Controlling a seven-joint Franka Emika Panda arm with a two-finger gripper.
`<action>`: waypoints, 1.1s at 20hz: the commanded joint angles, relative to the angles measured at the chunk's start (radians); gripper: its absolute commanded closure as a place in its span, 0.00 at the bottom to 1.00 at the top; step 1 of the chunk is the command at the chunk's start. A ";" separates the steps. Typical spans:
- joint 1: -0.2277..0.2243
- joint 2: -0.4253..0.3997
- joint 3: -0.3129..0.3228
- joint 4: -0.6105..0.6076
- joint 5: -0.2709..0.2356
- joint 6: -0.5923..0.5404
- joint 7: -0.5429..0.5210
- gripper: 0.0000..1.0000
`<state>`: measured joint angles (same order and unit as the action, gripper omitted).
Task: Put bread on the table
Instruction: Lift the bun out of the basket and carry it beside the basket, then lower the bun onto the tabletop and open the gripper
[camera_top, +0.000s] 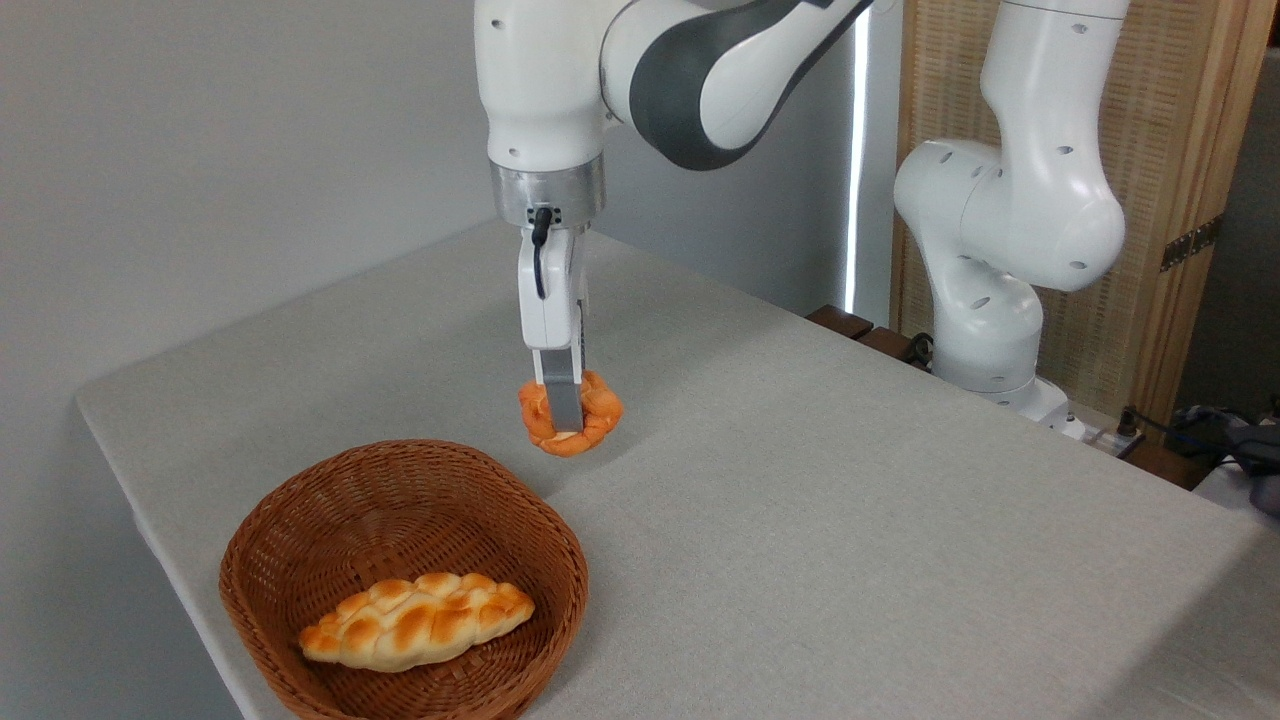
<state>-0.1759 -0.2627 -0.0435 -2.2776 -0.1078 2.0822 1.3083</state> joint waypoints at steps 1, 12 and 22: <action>-0.027 -0.004 0.014 -0.036 -0.004 0.048 0.008 0.45; -0.028 0.019 0.014 -0.037 0.094 0.085 0.006 0.00; -0.028 0.013 0.014 -0.031 0.013 0.087 -0.113 0.00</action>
<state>-0.1907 -0.2395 -0.0431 -2.3087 -0.0347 2.1505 1.2917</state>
